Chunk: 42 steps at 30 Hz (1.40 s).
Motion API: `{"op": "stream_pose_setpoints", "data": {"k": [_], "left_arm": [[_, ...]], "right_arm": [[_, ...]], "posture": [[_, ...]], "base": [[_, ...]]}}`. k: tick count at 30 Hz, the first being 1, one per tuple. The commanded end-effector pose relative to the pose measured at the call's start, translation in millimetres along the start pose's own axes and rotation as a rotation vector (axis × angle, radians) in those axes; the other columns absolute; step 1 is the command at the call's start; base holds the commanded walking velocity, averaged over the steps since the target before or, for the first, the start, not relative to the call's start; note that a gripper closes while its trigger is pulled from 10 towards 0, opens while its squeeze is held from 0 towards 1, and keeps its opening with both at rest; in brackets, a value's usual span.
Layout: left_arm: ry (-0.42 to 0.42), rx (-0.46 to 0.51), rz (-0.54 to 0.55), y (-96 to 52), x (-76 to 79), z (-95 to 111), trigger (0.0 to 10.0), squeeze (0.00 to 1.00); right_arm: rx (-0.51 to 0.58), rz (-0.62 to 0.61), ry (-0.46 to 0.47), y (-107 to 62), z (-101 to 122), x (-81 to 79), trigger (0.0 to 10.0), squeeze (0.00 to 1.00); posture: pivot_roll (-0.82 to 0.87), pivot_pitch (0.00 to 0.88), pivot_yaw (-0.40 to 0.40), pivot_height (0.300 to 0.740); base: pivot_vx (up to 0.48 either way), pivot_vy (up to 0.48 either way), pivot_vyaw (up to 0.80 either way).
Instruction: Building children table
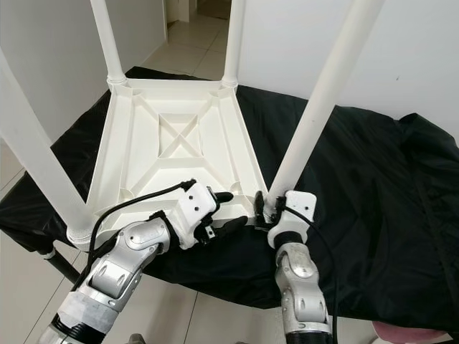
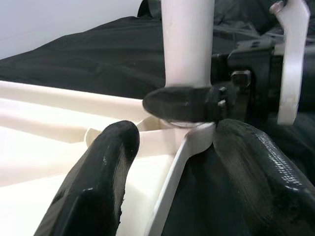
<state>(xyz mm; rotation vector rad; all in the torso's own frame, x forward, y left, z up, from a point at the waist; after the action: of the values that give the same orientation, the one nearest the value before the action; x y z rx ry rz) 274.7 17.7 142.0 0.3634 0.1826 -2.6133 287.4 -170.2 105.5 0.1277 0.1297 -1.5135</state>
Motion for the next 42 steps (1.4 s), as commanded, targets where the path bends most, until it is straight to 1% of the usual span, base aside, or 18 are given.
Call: {"op": "stream_pose_setpoints", "data": {"k": [1,3,4,5,8,9,11,14,15,16,17,21,27,34,35,39,40,42], "left_arm": [[0.006,-0.014,0.040,-0.9,-1.9,-2,10.0,0.00],[0.004,-0.013,0.042,-1.0,-1.9,-2,10.0,0.00],[0.004,-0.013,0.042,-1.0,-1.9,-2,10.0,0.00],[0.005,-0.013,0.041,-0.7,-1.9,-2,10.0,0.00],[0.005,-0.013,0.041,-0.7,-1.9,-2,10.0,0.00],[0.005,-0.013,0.040,-0.5,-1.9,-2,10.0,0.00],[0.005,-0.013,0.040,-0.5,-1.9,-2,10.0,0.00],[0.004,-0.018,0.023,0.2,0.1,-3,10.0,0.00],[0.009,-0.019,0.011,0.6,2.3,-3,10.0,0.00],[0.010,-0.020,-0.006,1.2,5.4,-3,10.0,0.00],[0.009,-0.021,-0.023,1.5,8.0,-3,10.0,0.00],[0.003,-0.022,-0.039,1.6,10.4,-3,10.0,0.00],[0.011,-0.050,-0.037,0.3,7.3,-8,10.0,0.00],[0.001,-0.039,0.008,-0.9,1.7,-6,10.0,0.00],[-0.002,-0.035,0.004,1.2,3.3,-5,10.0,0.00],[0.001,-0.030,-0.012,3.3,5.7,-3,10.0,0.00],[0.009,-0.035,-0.017,3.0,3.7,-4,10.0,0.00],[0.011,-0.036,-0.018,2.8,3.1,-4,10.0,0.00]], "right_arm": [[0.013,0.039,-0.005,0.9,2,5.6,10.0,0.00],[0.038,0.135,-0.049,5.9,12,8.3,10.0,0.00],[0.038,0.135,-0.049,5.9,12,8.3,10.0,0.00],[0.040,0.206,-0.077,8.4,16,6.3,10.0,0.00],[0.040,0.206,-0.077,8.4,16,6.3,10.0,0.00],[0.038,0.251,-0.093,9.7,18,4.7,10.0,0.00],[0.038,0.251,-0.093,9.7,18,4.7,10.0,0.00],[0.026,0.353,-0.123,11.6,18,1.0,10.0,0.00],[0.013,0.379,-0.139,12.4,16,1.5,9.8,0.00],[-0.008,0.410,-0.158,12.9,12,2.7,6.7,0.00],[-0.027,0.424,-0.169,12.9,8,4.9,0.0,0.00],[-0.037,0.439,-0.177,12.9,5,8.6,0.0,0.00],[-0.051,0.420,-0.178,13.3,1,17.2,0.0,0.00],[-0.015,0.405,-0.113,11.0,5,10.3,0.0,0.00],[0.002,0.394,-0.094,10.0,6,7.2,10.0,0.00],[0.031,0.347,-0.058,8.3,10,3.8,10.0,0.00],[0.053,0.280,-0.043,6.4,11,1.9,10.0,0.00],[0.058,0.264,-0.041,5.9,11,1.6,10.0,0.00]], "posture": [[-0.02,0.000,-0.095,0.740],[-0.02,0.000,-0.096,0.740],[-0.02,0.000,-0.096,0.740],[-0.02,0.000,-0.095,0.740],[-0.02,0.000,-0.095,0.740],[-0.02,0.000,-0.095,0.740],[-0.02,0.000,-0.095,0.740],[-0.03,0.000,-0.083,0.740],[-0.03,0.000,-0.083,0.740],[-0.03,0.000,-0.077,0.740],[-0.03,0.000,-0.075,0.740],[-0.03,0.000,-0.073,0.740],[-0.02,0.000,-0.085,0.740],[-0.03,0.000,-0.096,0.740],[-0.03,0.000,-0.086,0.740],[-0.04,0.000,-0.079,0.740],[-0.04,0.000,-0.073,0.740],[-0.04,0.000,-0.073,0.740]], "base": [[0.000,0.000,0.00],[0.000,0.000,0.00],[0.000,0.000,0.00],[0.000,0.000,0.00],[0.000,0.000,0.00],[0.000,0.000,0.00],[0.000,0.000,0.00],[0.000,0.000,0.00],[0.000,0.000,0.00],[0.000,0.000,0.00],[0.000,0.000,0.00],[0.000,0.000,0.00],[0.000,0.000,0.00],[0.000,0.000,0.00],[0.000,0.000,0.00],[0.000,0.000,0.00],[0.000,0.000,0.00],[0.000,0.000,0.00]]}}
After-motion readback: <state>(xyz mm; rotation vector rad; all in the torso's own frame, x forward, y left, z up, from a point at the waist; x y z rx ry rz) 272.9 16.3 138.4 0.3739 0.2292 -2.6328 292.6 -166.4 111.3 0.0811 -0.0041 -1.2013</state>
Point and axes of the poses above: a point about 5 cm out from each wrist's last joint towards the gripper, its own y axis pointing out of the wrist towards the gripper, its own z axis along the axis of the wrist's last joint, x = y × z, the point moved 2 cm from there along y, pointing out of the wrist towards the gripper, and after that the axes turned 3 degrees about y, right-handed, at the moved point
